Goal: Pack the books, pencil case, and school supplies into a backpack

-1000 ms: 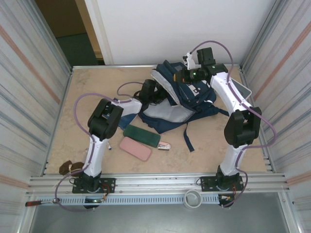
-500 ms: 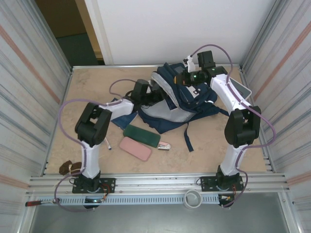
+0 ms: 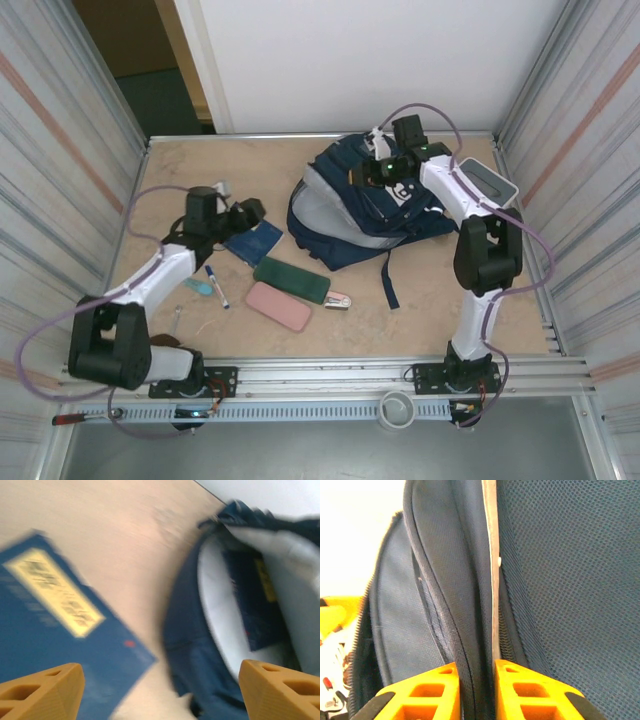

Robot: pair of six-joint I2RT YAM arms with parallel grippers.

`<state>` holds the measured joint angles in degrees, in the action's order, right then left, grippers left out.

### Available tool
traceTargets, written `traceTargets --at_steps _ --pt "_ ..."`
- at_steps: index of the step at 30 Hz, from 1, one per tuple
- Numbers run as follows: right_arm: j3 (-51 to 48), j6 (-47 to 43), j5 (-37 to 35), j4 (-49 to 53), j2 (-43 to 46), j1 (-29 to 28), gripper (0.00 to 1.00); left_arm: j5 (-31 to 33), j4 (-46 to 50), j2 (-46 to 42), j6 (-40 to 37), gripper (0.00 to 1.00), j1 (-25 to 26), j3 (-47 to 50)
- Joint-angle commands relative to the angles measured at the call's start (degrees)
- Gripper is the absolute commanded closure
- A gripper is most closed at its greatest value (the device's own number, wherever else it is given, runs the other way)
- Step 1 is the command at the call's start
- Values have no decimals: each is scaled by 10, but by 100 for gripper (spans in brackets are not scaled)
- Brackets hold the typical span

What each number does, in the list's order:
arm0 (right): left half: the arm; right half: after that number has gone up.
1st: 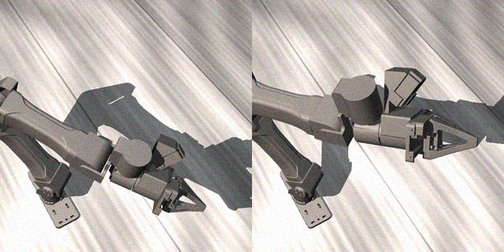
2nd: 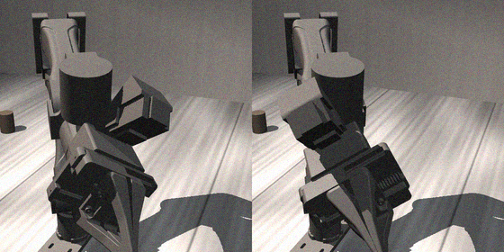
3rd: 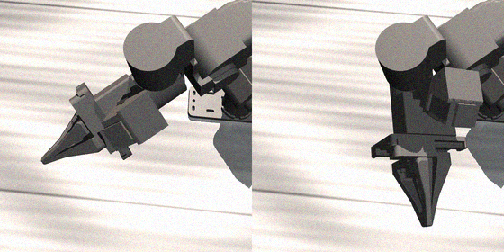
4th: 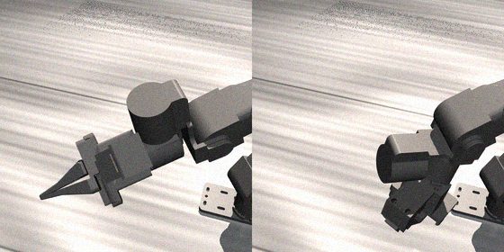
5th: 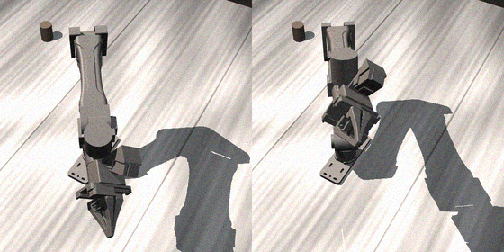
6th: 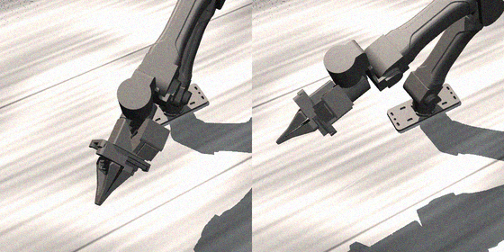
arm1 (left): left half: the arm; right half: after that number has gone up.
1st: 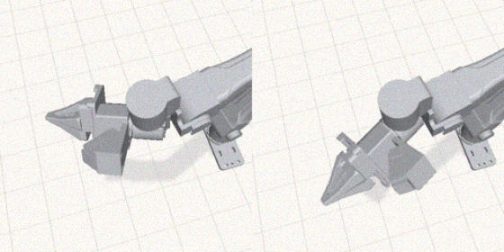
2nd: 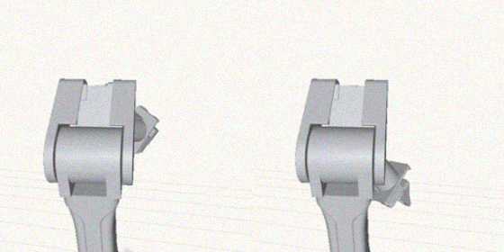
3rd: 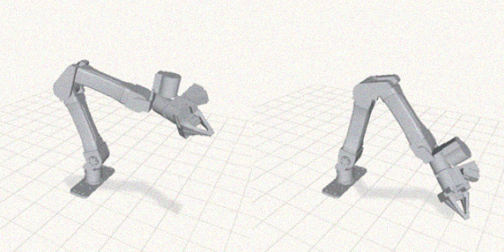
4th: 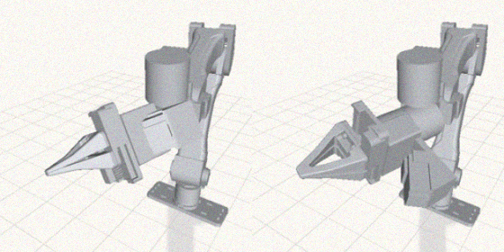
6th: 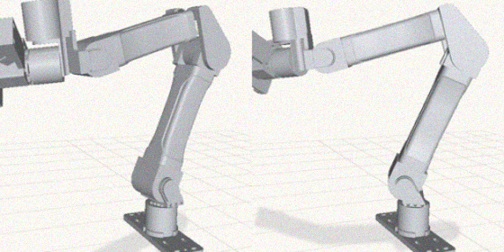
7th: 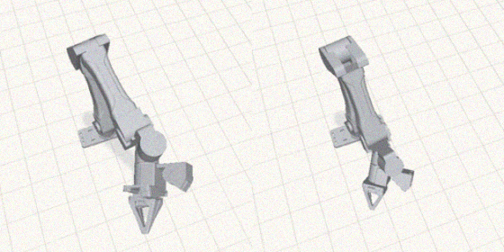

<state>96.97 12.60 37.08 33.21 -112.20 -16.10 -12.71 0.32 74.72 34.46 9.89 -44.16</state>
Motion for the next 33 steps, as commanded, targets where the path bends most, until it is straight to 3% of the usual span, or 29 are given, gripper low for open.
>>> traceTargets --at_steps 1,5,11,18,25,29,33 --pt "-4 -12 -22 -4 -24 -16 66 43 74 -23 -38 18 -58 27" --pt "-8 1 -23 -28 -14 -35 52 9 86 12 -16 18 -111 29" --pt "-4 29 -37 -107 -32 -113 37 15 84 66 0 19 -114 15" --pt "90 23 -103 -100 -123 -201 36 20 74 99 -3 23 -110 21" --pt "222 -6 -232 -35 -229 -269 38 8 58 130 -11 28 -107 13" --pt "283 -18 -312 -7 -284 -292 38 -5 44 148 -8 31 -105 10" --pt "336 -17 -320 12 -328 -295 36 -21 24 164 1 37 -101 11"
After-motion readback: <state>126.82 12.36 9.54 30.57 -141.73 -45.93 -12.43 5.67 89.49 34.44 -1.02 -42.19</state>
